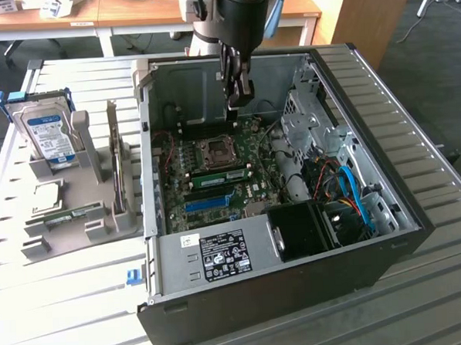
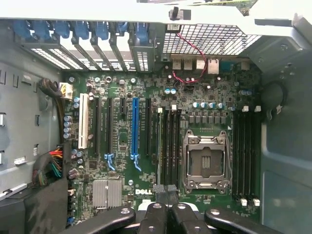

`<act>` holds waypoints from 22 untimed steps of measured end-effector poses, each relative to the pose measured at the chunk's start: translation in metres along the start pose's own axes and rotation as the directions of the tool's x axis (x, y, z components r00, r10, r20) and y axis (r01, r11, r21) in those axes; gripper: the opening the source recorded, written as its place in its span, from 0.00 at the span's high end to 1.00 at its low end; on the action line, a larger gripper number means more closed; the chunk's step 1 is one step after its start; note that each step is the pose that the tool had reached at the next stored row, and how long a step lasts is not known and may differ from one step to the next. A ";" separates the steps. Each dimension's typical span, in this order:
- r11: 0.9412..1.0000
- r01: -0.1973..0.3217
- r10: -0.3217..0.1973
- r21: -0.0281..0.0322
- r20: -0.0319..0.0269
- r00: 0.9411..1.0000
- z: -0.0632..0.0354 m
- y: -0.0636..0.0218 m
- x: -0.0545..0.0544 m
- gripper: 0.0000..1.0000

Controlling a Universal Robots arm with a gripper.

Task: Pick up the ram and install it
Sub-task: 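Press down the ram until it locks into place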

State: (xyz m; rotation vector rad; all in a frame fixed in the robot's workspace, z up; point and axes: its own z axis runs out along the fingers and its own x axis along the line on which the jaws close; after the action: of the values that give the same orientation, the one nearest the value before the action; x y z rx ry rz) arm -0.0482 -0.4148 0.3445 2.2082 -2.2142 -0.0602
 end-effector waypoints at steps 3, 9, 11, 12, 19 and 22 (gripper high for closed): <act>1.000 0.000 0.000 0.000 0.000 1.000 -0.0001 0.0000 0.000 0.89; 1.000 0.000 0.000 0.000 0.000 1.000 -0.0001 0.0000 0.000 0.89; 1.000 0.000 0.000 0.000 0.000 1.000 -0.0001 0.0000 0.000 0.89; 1.000 0.000 0.000 0.000 0.000 1.000 -0.0001 0.0000 0.000 0.89; 0.998 -0.057 0.057 0.001 0.002 0.998 0.0000 0.0000 0.000 0.89; 0.995 -0.097 0.097 0.001 0.003 0.995 0.0000 0.0000 0.000 0.89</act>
State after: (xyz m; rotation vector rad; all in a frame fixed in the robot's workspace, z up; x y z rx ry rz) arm -0.0482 -0.4148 0.3445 2.0996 -2.3196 -0.0611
